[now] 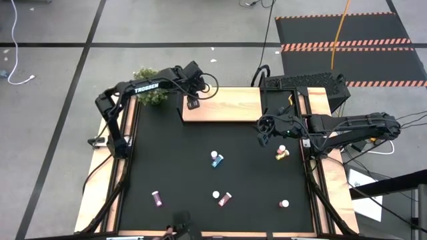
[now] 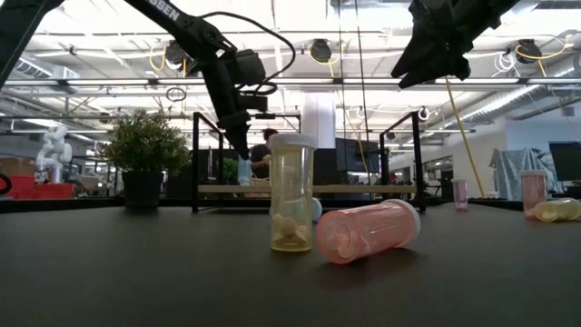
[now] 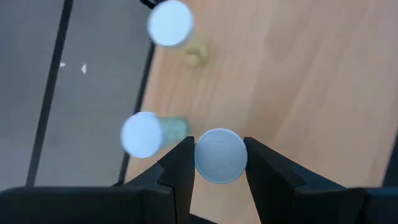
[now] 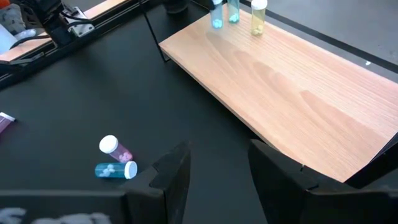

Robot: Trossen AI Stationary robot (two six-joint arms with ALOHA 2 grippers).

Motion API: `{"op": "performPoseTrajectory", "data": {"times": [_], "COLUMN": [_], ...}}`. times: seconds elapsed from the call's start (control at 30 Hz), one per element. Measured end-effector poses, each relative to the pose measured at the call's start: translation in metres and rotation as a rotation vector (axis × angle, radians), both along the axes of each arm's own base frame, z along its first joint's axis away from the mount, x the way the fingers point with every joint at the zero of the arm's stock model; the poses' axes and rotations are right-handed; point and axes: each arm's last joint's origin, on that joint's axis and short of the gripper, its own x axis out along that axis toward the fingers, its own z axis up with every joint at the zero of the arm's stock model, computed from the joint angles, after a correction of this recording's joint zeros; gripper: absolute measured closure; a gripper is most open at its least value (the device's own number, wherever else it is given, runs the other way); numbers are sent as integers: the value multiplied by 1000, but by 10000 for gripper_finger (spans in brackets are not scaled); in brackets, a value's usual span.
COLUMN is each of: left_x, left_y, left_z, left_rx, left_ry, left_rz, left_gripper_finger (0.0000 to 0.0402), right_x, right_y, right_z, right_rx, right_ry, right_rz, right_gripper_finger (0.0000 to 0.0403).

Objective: Pick and place medicine bottles onto shelf by color
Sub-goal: Put the bottom blue pill bottle on the shelf

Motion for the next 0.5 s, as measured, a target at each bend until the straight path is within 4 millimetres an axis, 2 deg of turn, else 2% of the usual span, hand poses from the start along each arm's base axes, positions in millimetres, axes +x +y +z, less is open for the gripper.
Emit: {"op": "performPoseTrajectory", "data": {"times": [0.27, 0.5], "left_x": [-3, -3], "left_y": [3, -1], "left_z": [-1, -13], "left_rx": [-18, -30], "left_ry": [-7, -8], "left_rz": [16, 7], "left_gripper_finger": [270, 270], "right_x": [0, 0], "right_y": [1, 1], "right_z": [0, 0], "right_rx": [13, 15], "right_ry": [0, 0], "right_rz": [14, 17], "right_gripper_finger": [245, 245]}}
